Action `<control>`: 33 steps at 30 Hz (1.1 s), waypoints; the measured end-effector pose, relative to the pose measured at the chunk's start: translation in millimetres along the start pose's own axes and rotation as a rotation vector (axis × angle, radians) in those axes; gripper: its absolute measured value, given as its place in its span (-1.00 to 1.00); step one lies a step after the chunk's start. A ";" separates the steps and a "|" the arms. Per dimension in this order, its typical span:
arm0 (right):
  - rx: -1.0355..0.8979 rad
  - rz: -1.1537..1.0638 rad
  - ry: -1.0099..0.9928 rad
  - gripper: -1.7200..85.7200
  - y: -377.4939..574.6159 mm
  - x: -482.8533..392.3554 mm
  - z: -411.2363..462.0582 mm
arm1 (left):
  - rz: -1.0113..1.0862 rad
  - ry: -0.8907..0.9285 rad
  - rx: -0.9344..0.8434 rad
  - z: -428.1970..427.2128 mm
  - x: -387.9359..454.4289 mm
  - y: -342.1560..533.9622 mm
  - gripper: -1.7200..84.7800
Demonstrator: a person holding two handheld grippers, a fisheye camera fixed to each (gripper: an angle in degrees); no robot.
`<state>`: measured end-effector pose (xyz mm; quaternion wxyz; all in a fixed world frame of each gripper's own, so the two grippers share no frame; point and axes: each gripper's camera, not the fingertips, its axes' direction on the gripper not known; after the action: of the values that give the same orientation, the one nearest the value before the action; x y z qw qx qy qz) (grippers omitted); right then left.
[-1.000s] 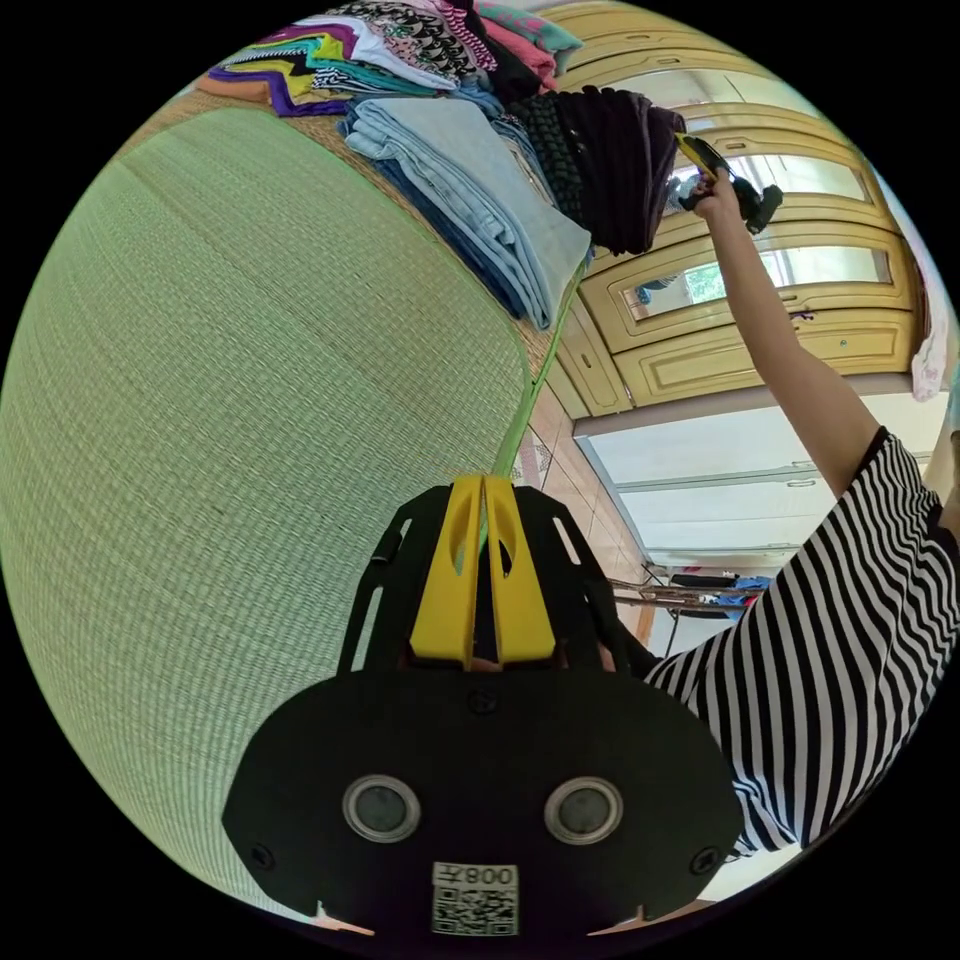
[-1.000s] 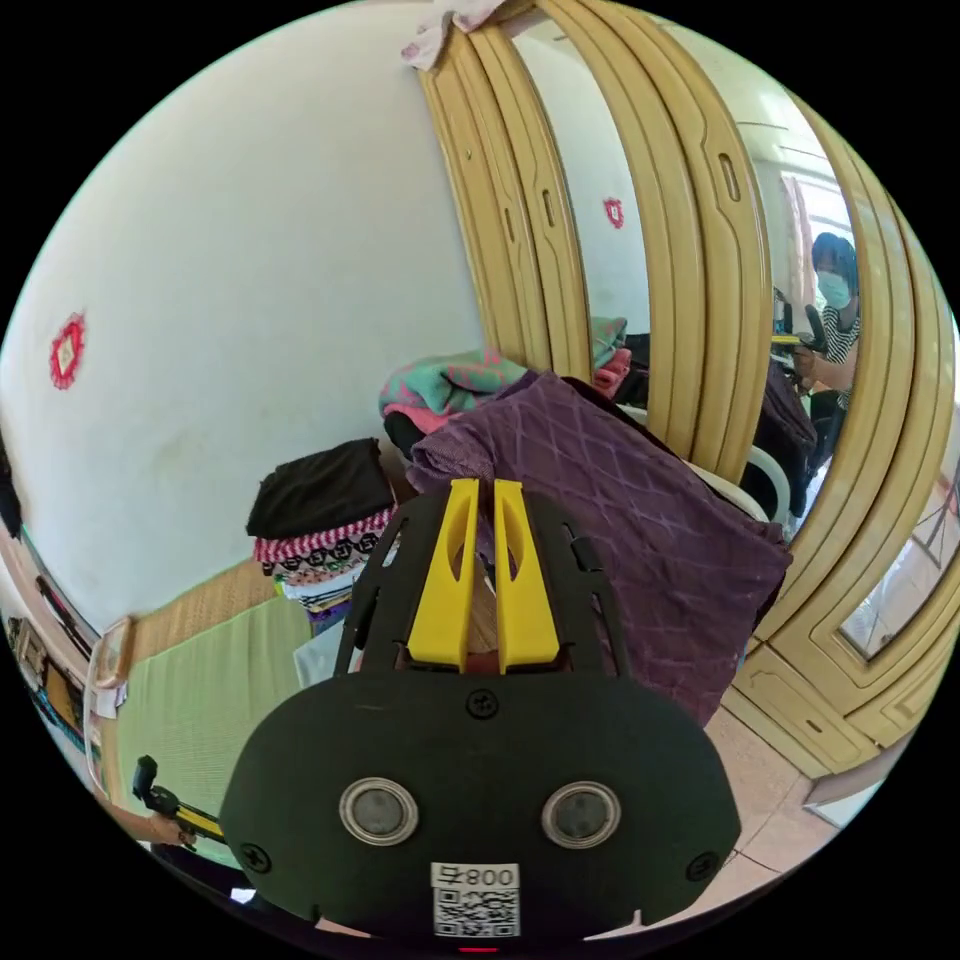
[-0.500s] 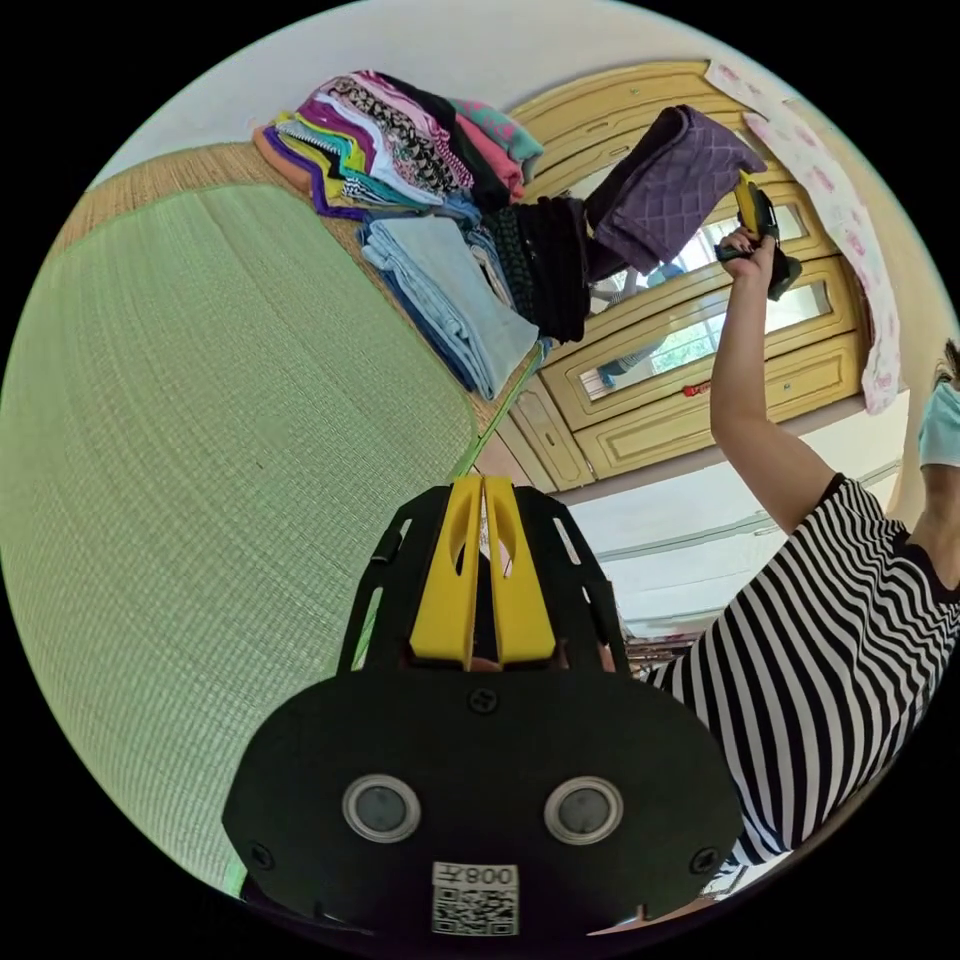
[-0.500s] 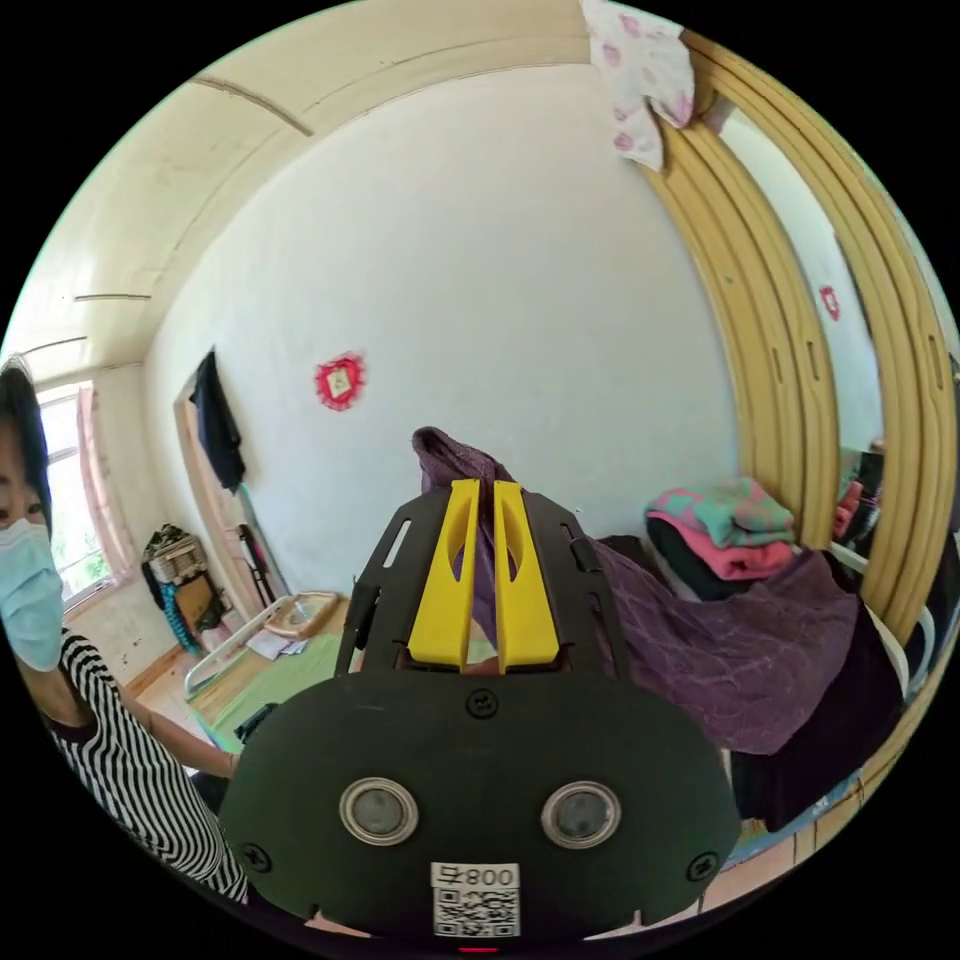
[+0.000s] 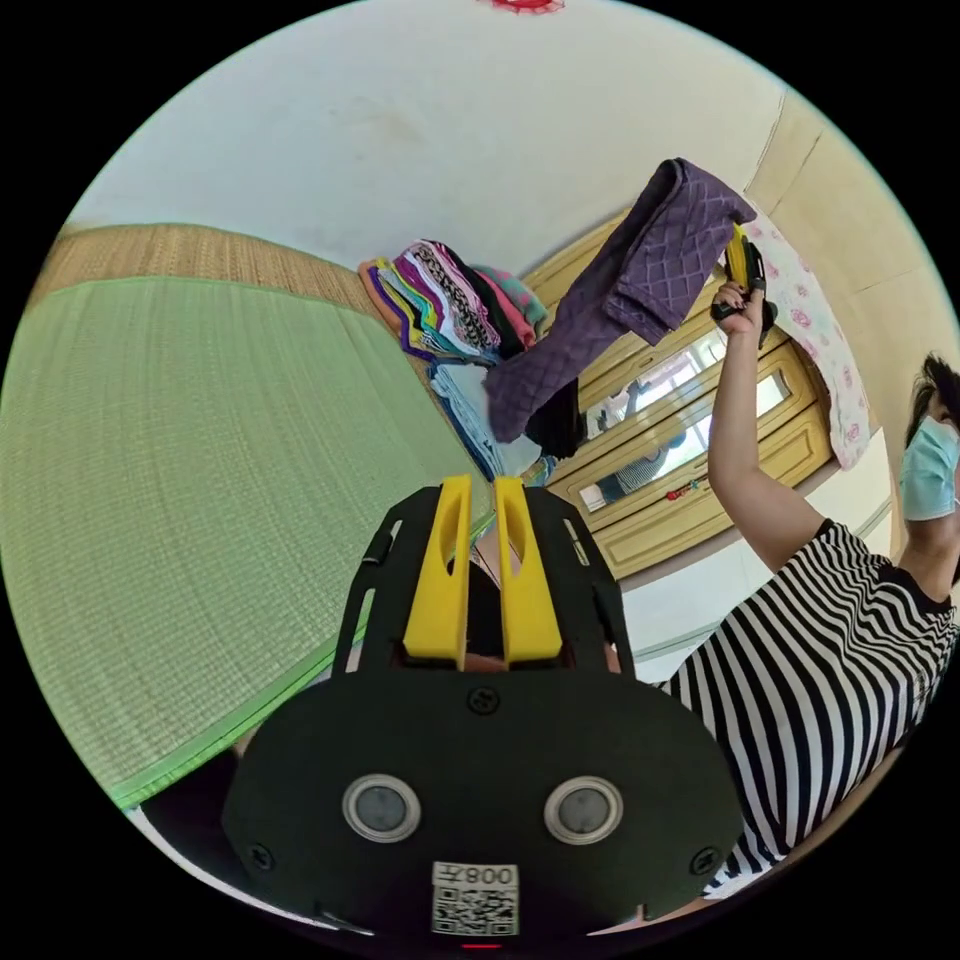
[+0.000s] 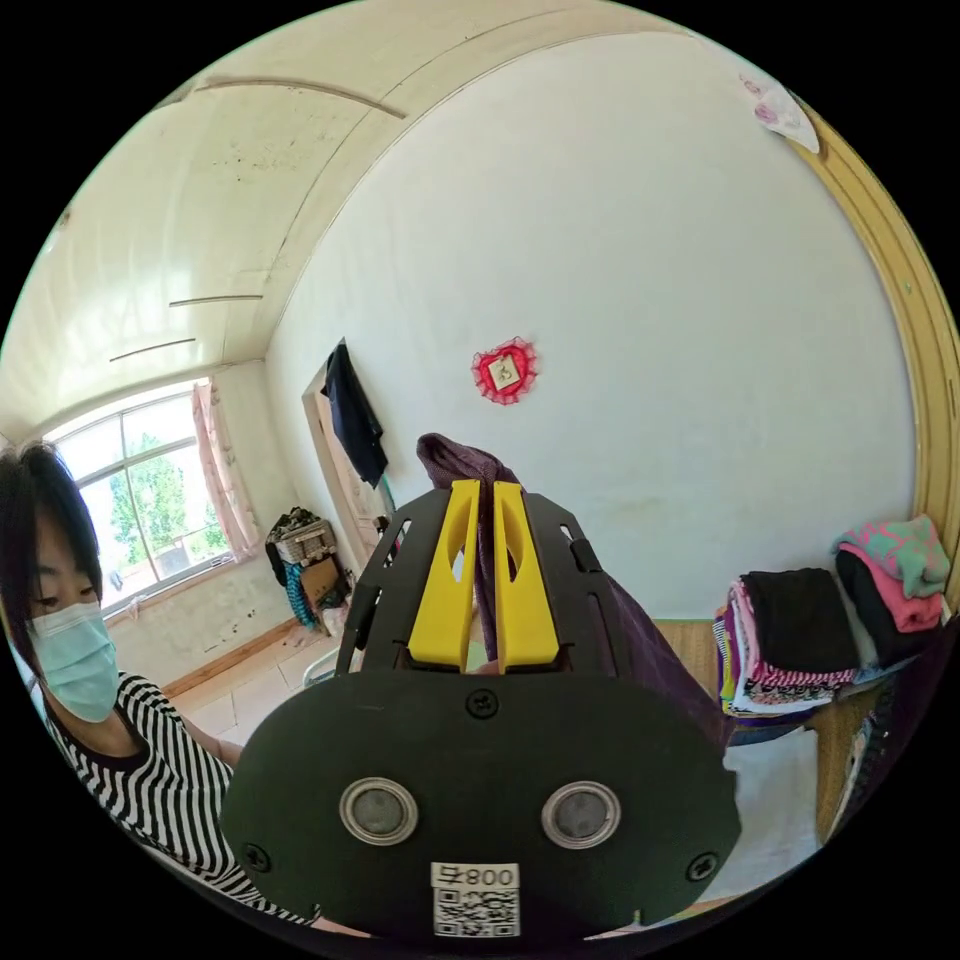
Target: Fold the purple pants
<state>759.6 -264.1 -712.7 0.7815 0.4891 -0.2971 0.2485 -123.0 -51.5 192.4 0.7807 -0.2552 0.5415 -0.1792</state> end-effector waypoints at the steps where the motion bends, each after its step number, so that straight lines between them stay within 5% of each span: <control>1: -0.011 0.013 -0.021 -0.91 11.5 -5.1 14.1 | 0.010 -0.024 0.019 -24.2 1.8 15.0 -0.82; 15: -0.195 0.133 -0.545 -0.91 184.0 -66.3 202.6 | -0.024 -0.510 0.281 -278.2 18.1 183.5 -0.65; 33: -0.509 0.054 -0.597 -0.92 375.7 -98.1 376.5 | -0.179 -0.464 0.090 -344.2 -8.3 286.7 -0.73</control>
<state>352.5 -467.5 -420.4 0.7502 0.3224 -0.5763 0.0341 -447.5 113.7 -68.7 0.8757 -0.3015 0.3144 -0.2084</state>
